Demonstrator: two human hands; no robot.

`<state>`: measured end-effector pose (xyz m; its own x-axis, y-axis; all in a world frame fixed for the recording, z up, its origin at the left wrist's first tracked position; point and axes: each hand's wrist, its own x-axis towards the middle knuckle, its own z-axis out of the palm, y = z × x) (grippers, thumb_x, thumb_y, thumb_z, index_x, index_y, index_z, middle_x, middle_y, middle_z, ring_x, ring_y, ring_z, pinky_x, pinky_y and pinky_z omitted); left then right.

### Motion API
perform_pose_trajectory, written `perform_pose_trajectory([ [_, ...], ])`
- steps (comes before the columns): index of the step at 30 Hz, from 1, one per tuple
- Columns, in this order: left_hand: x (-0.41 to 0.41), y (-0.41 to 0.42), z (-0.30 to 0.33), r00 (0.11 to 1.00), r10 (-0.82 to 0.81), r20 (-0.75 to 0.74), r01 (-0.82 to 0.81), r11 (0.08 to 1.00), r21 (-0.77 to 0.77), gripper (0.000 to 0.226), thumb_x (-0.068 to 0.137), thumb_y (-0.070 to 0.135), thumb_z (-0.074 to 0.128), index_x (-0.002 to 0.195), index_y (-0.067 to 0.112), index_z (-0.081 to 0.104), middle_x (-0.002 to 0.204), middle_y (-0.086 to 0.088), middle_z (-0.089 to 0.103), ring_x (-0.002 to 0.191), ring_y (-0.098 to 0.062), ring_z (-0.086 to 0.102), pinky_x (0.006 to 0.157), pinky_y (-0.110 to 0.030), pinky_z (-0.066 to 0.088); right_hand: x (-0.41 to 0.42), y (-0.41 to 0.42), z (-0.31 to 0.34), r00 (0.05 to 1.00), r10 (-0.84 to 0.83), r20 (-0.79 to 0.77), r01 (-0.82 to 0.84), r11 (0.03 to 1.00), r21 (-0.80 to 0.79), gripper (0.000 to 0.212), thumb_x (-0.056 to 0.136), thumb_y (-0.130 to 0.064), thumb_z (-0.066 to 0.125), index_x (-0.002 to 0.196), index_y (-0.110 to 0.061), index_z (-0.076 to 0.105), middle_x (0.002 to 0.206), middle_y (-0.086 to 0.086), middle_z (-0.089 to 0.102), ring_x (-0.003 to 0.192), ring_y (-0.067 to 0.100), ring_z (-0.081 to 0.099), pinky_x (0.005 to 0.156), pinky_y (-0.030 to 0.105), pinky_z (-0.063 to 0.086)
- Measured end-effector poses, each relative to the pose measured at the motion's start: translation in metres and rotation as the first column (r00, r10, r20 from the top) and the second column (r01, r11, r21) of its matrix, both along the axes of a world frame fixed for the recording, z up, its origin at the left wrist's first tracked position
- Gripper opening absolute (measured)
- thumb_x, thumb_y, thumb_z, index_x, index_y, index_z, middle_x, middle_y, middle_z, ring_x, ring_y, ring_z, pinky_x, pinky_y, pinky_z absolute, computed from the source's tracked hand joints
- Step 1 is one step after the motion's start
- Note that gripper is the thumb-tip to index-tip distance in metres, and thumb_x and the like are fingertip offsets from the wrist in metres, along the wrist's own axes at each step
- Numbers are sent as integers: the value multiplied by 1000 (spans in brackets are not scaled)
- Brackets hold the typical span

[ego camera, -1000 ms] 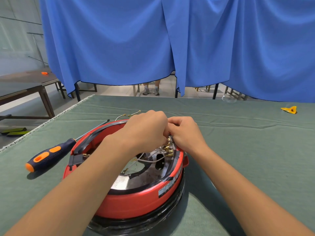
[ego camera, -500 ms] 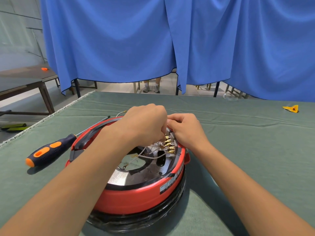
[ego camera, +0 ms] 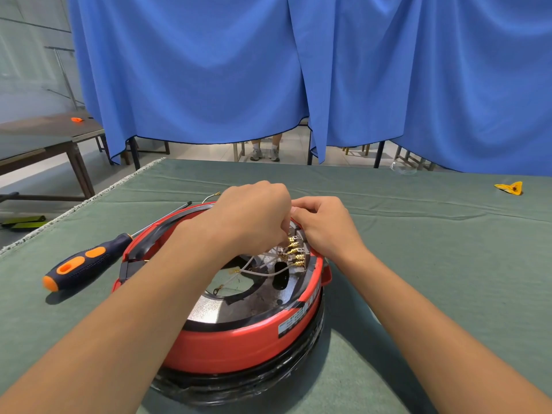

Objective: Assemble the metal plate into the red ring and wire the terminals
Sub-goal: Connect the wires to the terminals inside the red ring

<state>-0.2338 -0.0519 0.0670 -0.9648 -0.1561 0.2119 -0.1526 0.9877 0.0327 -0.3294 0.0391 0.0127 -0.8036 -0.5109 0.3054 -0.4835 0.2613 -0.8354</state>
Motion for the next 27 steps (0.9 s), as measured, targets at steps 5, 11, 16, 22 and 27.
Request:
perform_pose_trajectory([
  [5,-1,-2,0,1000,-2,3,2,1000,-6,16,79,29,71,67,32,61,59,12,49,68,-18,58,54,-26,34,0,0,0,1000,-3,3,3,1000,0,22,92,-15,55,102,-15,75,101,-2,73,96,11,64,81,23,47],
  [11,0,-2,1,1000,-1,18,1,1000,-5,5,81,27,71,76,28,71,58,12,51,67,-18,59,53,-26,37,1,1,0,1000,-7,7,7,1000,7,23,93,-16,54,104,-15,74,102,-2,73,98,12,64,85,28,49],
  [16,1,-2,3,1000,20,-15,-20,1000,-12,23,82,23,68,61,28,61,56,11,53,58,-12,54,47,-24,32,2,0,1,1000,-14,8,14,1000,12,23,93,-15,54,104,-16,74,102,-1,73,97,14,64,86,32,51],
  [22,-1,0,0,1000,21,-9,-21,1000,-24,22,82,25,69,64,30,59,56,12,49,64,-16,57,50,-24,35,2,0,1,1000,-18,13,18,1000,14,22,93,-16,55,103,-17,74,101,-1,73,98,14,64,87,32,51],
  [27,-2,0,-2,1000,9,-22,-10,999,-51,12,82,26,69,71,29,66,57,12,49,64,-17,55,48,-24,31,2,0,0,1000,-20,10,20,1000,14,22,93,-17,54,103,-17,74,101,-1,73,97,14,64,85,32,51],
])
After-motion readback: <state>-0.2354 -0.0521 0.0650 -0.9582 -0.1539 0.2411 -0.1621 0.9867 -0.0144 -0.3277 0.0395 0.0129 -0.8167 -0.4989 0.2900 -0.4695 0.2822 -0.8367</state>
